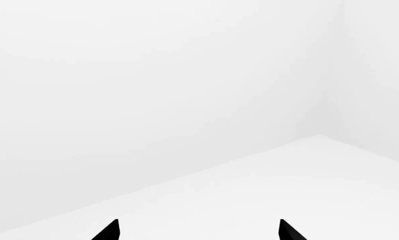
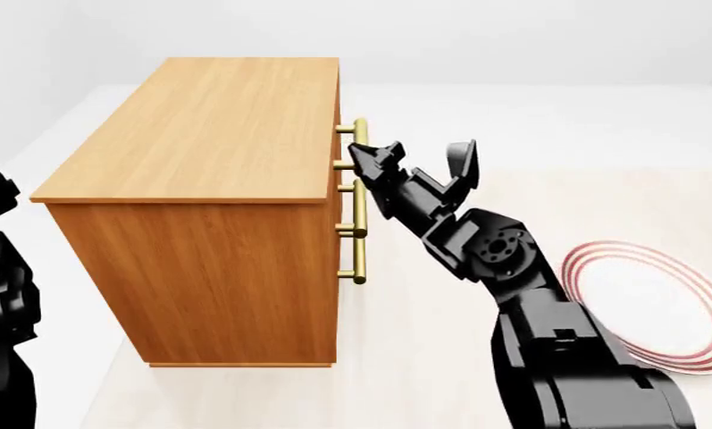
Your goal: Open the top drawer of the cabinet and put the bowl in it.
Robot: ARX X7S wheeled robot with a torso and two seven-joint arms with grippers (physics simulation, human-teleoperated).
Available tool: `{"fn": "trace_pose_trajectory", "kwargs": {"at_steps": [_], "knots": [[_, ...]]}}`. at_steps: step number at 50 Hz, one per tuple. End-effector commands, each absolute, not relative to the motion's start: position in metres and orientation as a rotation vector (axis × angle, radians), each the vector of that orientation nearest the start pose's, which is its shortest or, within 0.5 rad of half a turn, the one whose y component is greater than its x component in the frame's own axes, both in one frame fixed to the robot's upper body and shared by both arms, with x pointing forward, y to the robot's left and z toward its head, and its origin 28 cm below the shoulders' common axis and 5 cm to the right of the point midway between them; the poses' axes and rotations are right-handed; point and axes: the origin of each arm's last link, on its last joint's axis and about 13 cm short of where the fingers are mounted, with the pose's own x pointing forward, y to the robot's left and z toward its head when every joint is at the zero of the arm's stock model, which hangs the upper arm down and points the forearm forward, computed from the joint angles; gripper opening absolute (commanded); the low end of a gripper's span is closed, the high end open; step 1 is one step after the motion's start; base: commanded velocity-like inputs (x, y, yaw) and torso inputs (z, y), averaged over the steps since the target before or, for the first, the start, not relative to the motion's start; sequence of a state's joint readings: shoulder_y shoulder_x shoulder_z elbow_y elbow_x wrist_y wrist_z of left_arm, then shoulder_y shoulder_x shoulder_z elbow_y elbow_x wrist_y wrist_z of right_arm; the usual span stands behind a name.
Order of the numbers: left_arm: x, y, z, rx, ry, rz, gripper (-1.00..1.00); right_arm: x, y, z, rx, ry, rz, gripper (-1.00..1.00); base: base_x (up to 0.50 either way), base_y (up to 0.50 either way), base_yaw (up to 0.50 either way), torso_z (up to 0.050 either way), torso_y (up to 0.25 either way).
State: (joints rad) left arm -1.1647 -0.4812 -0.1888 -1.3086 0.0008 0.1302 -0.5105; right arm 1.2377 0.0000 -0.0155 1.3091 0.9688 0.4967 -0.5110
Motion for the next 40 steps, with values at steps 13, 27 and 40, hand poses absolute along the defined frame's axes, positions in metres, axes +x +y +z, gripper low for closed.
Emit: {"fn": "trace_pose_trajectory", "kwargs": {"at_steps": [13,27,40], "knots": [[0.369,0.415,0.150,0.008,-0.034,1.026,1.00,0.408,-0.071,0.153,1.099,0.237,0.687,-1.00,0.00,0.00,0.00,0.000,0.001],[0.368,0.416,0.150,0.009,-0.034,1.029,1.00,0.410,-0.091,0.161,1.120,0.185,0.703,-1.00,0.00,0.00,0.00,0.000,0.001],[0.368,0.417,0.149,0.011,-0.033,1.032,1.00,0.410,-0.111,0.162,1.158,0.126,0.679,-1.00,0.00,0.00,0.00,0.000,0.001]]}}
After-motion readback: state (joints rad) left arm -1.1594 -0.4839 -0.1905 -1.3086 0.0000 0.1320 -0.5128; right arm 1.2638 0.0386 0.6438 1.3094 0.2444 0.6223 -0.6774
